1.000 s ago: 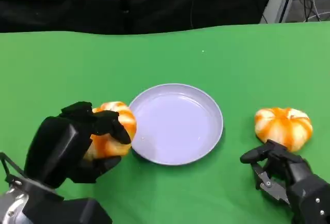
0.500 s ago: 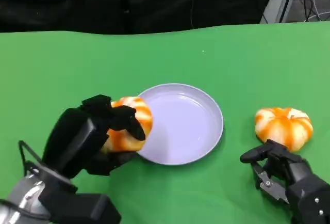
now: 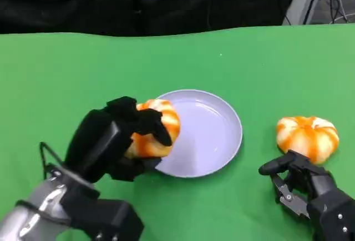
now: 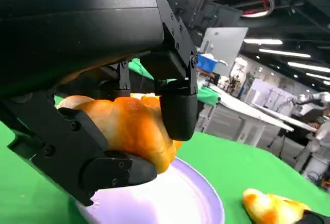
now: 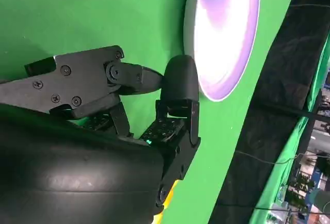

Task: Grasp the bread from the table and place it into the plate.

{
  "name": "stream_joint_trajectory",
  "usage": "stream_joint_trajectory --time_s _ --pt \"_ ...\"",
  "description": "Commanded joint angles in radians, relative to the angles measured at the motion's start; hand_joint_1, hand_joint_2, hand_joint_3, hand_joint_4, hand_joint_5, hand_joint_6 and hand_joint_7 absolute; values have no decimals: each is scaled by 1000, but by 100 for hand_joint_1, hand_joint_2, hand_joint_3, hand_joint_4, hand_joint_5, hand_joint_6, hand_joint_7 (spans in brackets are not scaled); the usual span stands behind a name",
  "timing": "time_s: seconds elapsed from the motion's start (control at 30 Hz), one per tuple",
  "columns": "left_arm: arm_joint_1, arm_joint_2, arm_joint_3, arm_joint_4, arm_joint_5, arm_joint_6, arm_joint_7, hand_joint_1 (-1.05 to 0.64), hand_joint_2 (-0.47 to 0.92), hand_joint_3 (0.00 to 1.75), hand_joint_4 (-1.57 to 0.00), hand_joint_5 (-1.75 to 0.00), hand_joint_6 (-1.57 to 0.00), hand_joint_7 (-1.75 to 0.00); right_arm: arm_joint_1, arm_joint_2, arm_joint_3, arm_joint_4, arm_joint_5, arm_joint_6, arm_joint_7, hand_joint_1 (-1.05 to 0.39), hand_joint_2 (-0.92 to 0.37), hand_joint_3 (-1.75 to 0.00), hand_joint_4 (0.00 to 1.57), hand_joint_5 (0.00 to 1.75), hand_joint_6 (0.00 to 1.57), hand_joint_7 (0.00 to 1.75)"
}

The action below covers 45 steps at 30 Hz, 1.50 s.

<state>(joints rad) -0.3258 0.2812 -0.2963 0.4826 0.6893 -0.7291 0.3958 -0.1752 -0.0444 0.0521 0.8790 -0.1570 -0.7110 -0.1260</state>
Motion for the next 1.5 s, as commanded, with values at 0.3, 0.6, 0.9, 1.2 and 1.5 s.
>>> stream_joint_trajectory --time_s 0.3,0.6,0.9,1.2,1.5 --pt "-92 -35 -48 76 -8 33 -41 -8 60 72 -77 -166 -80 -127 36 -3 10 -14 -15 34 -2 -30 -92 -40 70 175 77 111" --pt "-181 -67 -94 189 1 30 -36 -8 68 60 -78 -162 -80 -122 32 2 8 -9 -5 34 8 -31 -92 -41 72 175 76 114" --pt "-276 -95 -136 340 -2 -1 -38 -6 88 30 -71 -164 -74 -126 40 14 10 -23 8 42 24 -27 -92 -44 71 175 71 122" --pt "-368 -129 -178 481 -4 37 -77 -3 92 12 -69 -132 -87 -67 43 21 17 -29 -10 47 -1 -30 -92 -44 69 175 69 125" --pt "-424 -144 -202 598 -4 21 -110 -13 92 11 -70 -83 -91 -19 37 24 17 -17 -13 39 -12 -29 -92 -42 69 175 69 127"
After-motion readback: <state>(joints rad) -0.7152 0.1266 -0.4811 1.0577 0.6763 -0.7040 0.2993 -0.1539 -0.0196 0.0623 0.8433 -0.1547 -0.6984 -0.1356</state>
